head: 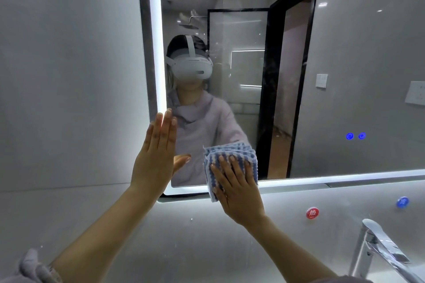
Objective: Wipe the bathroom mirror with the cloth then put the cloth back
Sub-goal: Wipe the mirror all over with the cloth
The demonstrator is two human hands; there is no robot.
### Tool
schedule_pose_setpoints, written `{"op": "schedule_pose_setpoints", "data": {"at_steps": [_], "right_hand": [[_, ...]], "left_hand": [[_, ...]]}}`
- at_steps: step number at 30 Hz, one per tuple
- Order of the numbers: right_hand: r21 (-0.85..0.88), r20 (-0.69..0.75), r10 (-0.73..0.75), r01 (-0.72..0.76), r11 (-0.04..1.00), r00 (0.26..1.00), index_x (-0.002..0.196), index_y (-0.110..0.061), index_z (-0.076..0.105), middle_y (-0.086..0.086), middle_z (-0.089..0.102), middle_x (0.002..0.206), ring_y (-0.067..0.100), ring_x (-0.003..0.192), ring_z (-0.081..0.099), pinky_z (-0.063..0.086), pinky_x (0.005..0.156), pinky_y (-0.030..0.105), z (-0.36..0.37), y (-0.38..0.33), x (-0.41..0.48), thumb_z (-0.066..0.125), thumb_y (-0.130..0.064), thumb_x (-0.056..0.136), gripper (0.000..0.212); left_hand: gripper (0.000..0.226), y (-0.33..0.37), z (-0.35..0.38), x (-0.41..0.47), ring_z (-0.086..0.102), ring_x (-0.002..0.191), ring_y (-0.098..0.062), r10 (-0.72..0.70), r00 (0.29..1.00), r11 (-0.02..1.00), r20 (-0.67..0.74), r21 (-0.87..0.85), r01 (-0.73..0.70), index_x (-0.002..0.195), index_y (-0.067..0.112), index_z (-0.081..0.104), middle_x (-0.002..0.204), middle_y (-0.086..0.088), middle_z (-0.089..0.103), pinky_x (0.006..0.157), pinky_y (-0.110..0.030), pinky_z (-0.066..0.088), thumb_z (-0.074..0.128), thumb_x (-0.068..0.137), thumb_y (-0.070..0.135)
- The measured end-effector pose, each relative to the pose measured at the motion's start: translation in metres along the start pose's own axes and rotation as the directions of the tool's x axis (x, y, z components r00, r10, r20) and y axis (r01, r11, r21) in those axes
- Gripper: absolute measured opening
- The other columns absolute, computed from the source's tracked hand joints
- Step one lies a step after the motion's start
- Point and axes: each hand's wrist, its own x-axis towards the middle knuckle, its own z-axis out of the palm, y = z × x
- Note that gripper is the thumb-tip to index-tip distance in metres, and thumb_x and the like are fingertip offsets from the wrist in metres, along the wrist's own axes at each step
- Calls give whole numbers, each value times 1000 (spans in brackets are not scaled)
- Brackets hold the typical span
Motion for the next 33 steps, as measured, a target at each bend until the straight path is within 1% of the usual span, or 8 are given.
{"op": "schedule_pose_setpoints", "data": {"at_steps": [5, 9, 13, 18, 21, 24, 28, 33], "right_hand": [[38, -6, 12, -12, 999, 1000, 155, -19, 10, 3, 5, 163, 24, 150, 8, 9, 120, 51, 0, 0, -4, 21, -38, 103, 57], [57, -33, -24, 26, 998, 999, 155, -23, 12, -2, 5, 163, 20, 149, 10, 4, 121, 46, -8, 11, 0, 25, -38, 102, 56], [42, -46, 38, -36, 998, 998, 154, -25, 1, -2, -6, 163, 21, 150, -1, 7, 119, 50, -24, 36, 18, 18, -42, 103, 57], [-35, -75, 143, -146, 989, 987, 153, -21, -7, 3, -15, 161, 22, 148, -11, -6, 119, 46, -54, 84, 68, 15, -46, 101, 62], [-42, -126, 227, -234, 971, 966, 153, -17, -3, 6, -7, 161, 20, 146, -14, -10, 119, 43, -73, 112, 99, 13, -47, 101, 62], [14, -160, 287, -289, 957, 944, 154, -20, -2, 10, 4, 162, 17, 147, -10, -9, 120, 41, -85, 129, 120, 9, -48, 101, 60], [9, -214, 289, -294, 956, 933, 153, -25, -6, 10, 9, 162, 18, 147, -5, -7, 120, 40, -84, 133, 124, 10, -47, 102, 57], [37, -217, 309, -309, 950, 926, 154, -18, 7, 12, 11, 161, 19, 148, -5, -6, 120, 42, -81, 130, 115, 13, -47, 102, 60]], "left_hand": [[92, 0, 1, 0, 15, 143, -38, 1, 1000, 999, 20, 38, -2, 147, -2, 19, 156, -20, 14, 117, -42, 18, 20, 84, 65], [92, 0, 0, -1, 12, 144, -38, 5, 1000, 1000, 20, 9, -5, 148, -2, 16, 157, -20, 11, 118, -41, 16, 22, 85, 65], [93, 2, -2, -1, 9, 145, -38, 2, 1000, 999, 9, -36, -2, 148, -3, 14, 157, -20, 8, 119, -42, 15, 28, 85, 64], [91, 3, -6, -2, 9, 145, -38, -4, 1000, 997, 8, -74, 5, 147, -3, 13, 156, -21, 8, 118, -42, 15, 18, 87, 65], [90, 3, -6, -2, 7, 145, -38, 1, 1000, 996, 16, -94, 1, 147, -3, 11, 157, -22, 6, 119, -43, 16, 14, 87, 63], [90, 3, -6, -2, 4, 145, -37, -4, 1000, 995, 22, -101, 6, 148, -3, 10, 157, -21, 4, 119, -43, 14, 14, 87, 63], [90, 3, -6, -2, 6, 145, -38, -5, 1000, 993, 11, -119, 6, 148, -4, 11, 157, -22, 6, 118, -44, 16, 16, 87, 63], [90, 4, -5, -2, 2, 145, -39, -5, 1000, 991, 16, -137, 7, 148, -3, 6, 157, -22, 1, 119, -45, 15, 13, 87, 63]]}}
